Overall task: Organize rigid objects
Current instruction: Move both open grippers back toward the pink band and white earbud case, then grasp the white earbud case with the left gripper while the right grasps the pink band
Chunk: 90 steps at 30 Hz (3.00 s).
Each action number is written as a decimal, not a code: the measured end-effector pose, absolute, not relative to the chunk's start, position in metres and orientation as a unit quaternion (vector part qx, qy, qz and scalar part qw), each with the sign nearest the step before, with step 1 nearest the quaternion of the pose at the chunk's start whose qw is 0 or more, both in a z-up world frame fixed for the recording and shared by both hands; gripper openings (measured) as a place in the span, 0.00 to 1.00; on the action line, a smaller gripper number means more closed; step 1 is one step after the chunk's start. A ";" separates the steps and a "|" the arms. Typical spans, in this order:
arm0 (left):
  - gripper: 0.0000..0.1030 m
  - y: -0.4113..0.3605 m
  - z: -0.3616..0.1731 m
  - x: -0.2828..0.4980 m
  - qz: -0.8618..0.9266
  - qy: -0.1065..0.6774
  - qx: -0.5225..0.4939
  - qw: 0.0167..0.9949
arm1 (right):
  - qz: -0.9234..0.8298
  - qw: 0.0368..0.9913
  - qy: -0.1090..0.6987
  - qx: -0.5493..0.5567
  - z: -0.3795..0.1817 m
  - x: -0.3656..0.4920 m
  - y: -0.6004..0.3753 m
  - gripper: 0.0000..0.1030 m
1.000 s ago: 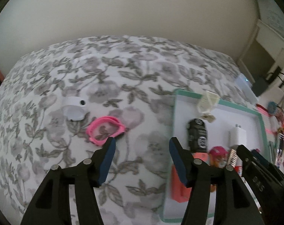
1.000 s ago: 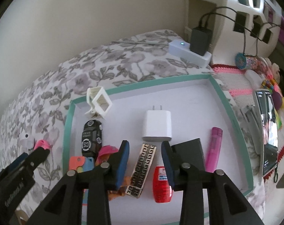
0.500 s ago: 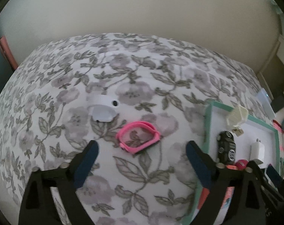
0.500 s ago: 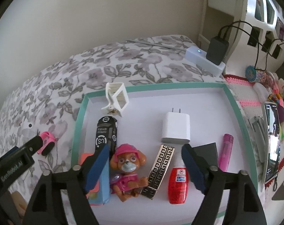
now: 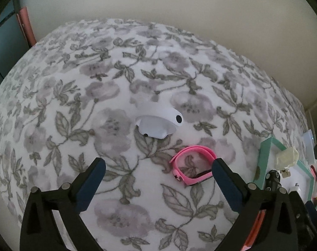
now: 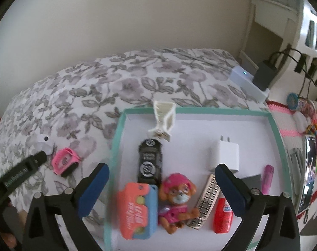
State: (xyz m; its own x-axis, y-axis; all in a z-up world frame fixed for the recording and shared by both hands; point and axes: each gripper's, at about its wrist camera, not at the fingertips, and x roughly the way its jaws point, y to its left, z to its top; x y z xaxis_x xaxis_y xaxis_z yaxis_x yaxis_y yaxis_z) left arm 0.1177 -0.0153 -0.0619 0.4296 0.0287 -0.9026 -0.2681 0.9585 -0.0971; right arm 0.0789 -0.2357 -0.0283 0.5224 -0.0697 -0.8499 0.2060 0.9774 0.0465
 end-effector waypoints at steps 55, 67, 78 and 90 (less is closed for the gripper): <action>0.98 0.036 -0.089 0.180 0.018 0.572 -0.146 0.807 | 0.094 0.833 0.545 -0.015 -0.105 0.149 -0.104 0.88; 0.90 0.031 -0.101 0.183 0.007 0.580 -0.163 0.798 | 0.084 0.836 0.541 0.036 -0.096 0.150 -0.136 0.67; 0.63 0.030 -0.098 0.184 -0.005 0.569 -0.170 0.804 | 0.080 0.836 0.541 0.029 -0.095 0.148 -0.131 0.67; 0.62 0.045 -0.087 0.175 0.007 0.571 -0.192 0.798 | 0.078 0.836 0.541 0.041 -0.094 0.146 -0.133 0.66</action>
